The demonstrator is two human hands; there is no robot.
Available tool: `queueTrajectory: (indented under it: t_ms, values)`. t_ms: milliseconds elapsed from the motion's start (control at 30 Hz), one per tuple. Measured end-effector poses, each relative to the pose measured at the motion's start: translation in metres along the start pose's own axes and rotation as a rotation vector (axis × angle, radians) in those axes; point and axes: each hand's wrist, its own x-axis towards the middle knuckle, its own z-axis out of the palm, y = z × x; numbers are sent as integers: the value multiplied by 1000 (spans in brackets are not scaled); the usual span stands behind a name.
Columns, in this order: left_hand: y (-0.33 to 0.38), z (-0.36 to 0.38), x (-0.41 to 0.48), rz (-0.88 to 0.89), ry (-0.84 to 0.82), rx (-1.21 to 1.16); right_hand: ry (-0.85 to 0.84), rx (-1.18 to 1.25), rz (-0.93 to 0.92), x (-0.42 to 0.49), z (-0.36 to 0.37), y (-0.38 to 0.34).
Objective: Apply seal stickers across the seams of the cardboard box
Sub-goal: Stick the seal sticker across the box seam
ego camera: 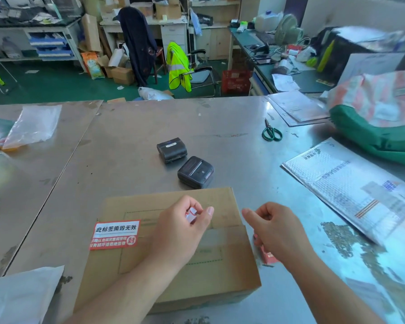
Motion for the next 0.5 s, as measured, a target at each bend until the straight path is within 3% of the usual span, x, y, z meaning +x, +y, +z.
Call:
queueTrajectory:
  t_ms: [267,500]
  values:
    - [-13,15,-7,76,-49,198,143,100,161,28,-8,58]
    - [-12,16,-8,85,-50,275,141,57,304,54,7,104]
